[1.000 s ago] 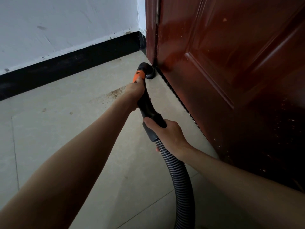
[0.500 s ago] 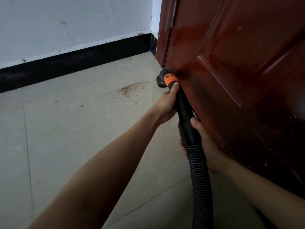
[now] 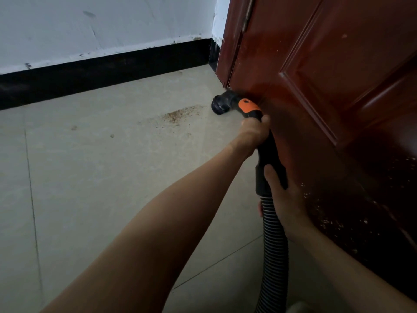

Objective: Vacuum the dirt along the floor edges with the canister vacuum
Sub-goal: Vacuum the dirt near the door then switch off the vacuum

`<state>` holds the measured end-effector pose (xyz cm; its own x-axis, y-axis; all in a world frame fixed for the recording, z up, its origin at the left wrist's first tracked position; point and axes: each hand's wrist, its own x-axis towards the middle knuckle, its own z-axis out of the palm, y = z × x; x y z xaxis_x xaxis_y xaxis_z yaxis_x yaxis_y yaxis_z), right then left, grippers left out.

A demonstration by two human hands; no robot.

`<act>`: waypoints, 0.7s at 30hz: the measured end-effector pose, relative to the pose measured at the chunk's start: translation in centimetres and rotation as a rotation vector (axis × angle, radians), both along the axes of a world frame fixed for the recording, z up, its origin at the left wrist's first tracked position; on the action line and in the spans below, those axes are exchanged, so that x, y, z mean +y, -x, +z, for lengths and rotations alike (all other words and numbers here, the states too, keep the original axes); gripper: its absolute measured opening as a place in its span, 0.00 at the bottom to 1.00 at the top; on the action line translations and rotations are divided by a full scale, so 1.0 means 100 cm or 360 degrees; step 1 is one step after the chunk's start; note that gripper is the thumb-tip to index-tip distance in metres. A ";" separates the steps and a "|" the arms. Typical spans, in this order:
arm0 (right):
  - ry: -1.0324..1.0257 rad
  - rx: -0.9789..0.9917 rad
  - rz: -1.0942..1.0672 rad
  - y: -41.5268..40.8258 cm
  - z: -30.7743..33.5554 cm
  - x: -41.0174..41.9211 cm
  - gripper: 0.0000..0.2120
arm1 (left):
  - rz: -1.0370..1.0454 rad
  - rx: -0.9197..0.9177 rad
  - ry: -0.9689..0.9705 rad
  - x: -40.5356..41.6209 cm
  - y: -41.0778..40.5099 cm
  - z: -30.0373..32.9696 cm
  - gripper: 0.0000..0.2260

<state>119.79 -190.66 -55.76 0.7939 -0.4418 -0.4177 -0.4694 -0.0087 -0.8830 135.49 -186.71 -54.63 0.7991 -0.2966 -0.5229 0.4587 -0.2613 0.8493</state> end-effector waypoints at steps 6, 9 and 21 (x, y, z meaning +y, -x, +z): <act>-0.0047 0.0019 0.0069 -0.003 0.002 0.002 0.31 | 0.0000 0.0066 0.0078 0.007 -0.006 -0.005 0.22; -0.0052 0.0046 0.0088 -0.007 0.004 0.007 0.35 | 0.0030 0.0078 0.0071 0.011 -0.009 -0.004 0.23; -0.0048 0.0013 0.0191 -0.011 0.004 0.015 0.33 | 0.0074 0.0001 -0.0016 0.034 -0.013 -0.005 0.22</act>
